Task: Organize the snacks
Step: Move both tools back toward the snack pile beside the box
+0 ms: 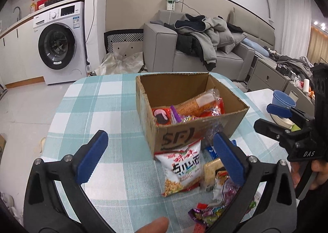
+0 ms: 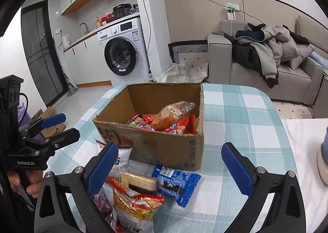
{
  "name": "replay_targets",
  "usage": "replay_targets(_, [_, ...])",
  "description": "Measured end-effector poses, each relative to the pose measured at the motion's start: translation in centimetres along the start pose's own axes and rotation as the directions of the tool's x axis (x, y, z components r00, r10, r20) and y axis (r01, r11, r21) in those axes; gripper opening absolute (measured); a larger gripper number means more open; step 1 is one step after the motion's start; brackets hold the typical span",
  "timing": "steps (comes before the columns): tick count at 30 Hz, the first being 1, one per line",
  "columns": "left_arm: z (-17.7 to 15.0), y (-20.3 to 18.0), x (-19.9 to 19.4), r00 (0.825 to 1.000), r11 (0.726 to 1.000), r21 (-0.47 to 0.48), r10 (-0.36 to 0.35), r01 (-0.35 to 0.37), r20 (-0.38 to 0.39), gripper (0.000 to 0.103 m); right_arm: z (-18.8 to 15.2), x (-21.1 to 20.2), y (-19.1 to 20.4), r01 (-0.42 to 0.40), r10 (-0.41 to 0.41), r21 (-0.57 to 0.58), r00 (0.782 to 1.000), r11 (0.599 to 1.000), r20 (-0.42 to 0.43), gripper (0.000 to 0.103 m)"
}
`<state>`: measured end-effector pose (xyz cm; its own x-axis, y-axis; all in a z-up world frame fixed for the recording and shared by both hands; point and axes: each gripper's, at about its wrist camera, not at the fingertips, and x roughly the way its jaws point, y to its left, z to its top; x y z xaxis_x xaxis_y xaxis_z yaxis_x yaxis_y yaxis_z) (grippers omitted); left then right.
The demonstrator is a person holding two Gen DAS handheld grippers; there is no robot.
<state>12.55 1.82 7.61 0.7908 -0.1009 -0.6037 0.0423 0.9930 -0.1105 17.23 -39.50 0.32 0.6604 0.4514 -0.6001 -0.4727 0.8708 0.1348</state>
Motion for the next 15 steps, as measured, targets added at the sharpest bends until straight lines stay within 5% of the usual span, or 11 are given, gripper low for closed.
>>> replay_targets(15, [-4.4, 0.3, -0.7, 0.998, 0.999, -0.008, 0.038, -0.038, -0.052, 0.102, -4.8, -0.5, 0.8, -0.010, 0.009, -0.011, 0.999, 1.000, -0.049, 0.102])
